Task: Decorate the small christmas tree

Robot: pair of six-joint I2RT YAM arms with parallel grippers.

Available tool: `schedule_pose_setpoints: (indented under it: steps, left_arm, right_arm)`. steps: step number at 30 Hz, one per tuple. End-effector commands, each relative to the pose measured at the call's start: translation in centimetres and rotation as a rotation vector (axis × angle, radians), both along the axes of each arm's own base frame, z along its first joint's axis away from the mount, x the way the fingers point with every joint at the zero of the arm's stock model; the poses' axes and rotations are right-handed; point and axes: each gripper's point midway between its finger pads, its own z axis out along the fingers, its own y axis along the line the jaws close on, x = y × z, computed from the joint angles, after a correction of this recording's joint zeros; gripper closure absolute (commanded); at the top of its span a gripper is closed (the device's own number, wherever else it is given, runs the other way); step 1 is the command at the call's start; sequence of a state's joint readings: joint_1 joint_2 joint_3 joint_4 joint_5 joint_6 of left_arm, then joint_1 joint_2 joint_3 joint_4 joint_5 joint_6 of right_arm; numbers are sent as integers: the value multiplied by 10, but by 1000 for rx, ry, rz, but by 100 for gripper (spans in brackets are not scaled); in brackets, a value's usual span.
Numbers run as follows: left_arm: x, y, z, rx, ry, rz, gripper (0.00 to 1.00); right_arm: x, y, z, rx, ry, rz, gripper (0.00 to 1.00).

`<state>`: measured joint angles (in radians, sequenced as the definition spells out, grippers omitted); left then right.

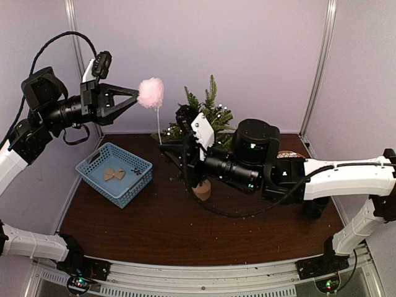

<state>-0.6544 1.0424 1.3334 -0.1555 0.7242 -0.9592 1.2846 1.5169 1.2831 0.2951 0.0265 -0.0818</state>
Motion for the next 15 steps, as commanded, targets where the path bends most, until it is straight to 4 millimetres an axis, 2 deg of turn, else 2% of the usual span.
schedule_pose_setpoints:
  steps: [1,3,11,15]
  left_arm:
    - [0,2,7,-23,-57,18,100]
    - [1,3,3,-13,-53,31,100]
    - [7,10,-14,26,-23,101,100]
    - [14,17,-42,111,27,171,100]
  right_arm:
    - [0,-11,10,22,-4,-25,91]
    - [1,-12,9,20,-1,-33,100]
    - [3,-24,1,0,30,-58,100]
    - [3,-30,-14,-53,65,-71,100]
